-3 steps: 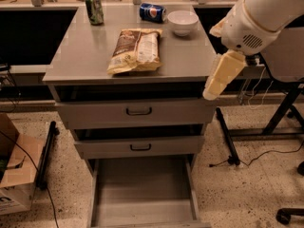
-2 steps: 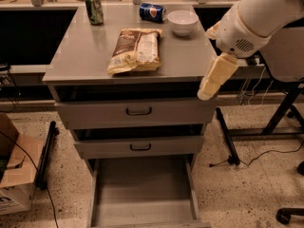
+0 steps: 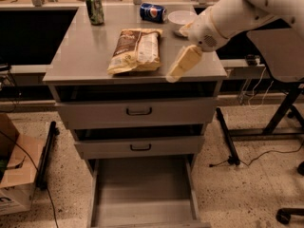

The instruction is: Place brown chip bag into bottom drawer

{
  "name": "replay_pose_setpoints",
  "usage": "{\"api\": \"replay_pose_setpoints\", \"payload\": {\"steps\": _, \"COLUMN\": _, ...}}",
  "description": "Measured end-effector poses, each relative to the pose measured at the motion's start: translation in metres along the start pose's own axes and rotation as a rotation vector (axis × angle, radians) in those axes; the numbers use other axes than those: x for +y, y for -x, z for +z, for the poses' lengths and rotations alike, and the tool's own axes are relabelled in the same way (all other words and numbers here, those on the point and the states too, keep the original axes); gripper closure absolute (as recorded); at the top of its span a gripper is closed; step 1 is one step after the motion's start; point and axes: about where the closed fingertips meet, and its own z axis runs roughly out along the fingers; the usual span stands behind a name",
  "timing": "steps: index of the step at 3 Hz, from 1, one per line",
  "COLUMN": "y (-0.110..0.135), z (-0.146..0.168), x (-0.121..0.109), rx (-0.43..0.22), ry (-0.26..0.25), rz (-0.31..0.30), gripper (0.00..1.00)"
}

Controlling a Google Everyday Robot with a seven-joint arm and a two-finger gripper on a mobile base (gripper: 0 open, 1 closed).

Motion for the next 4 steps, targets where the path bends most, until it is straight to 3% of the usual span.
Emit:
{"api": "replay_pose_setpoints", "payload": {"steps": 1, "y": 0.018, "z": 0.029, "x": -0.02, "rx": -0.062, "ry": 0.025, "rz": 0.009, "gripper": 0.0}}
{"api": "replay_pose_setpoints", "payload": {"steps": 2, "y": 0.028, "z": 0.062, "x": -0.038, "rx": -0.069, "ry": 0.064, "rz": 0.019, "gripper": 0.0}}
{"api": "replay_pose_setpoints", "payload": {"steps": 4, "y": 0.021, "z": 0.129, "x": -0.068, "rx": -0.036, "ry": 0.138, "rz": 0.093, "gripper": 0.0}}
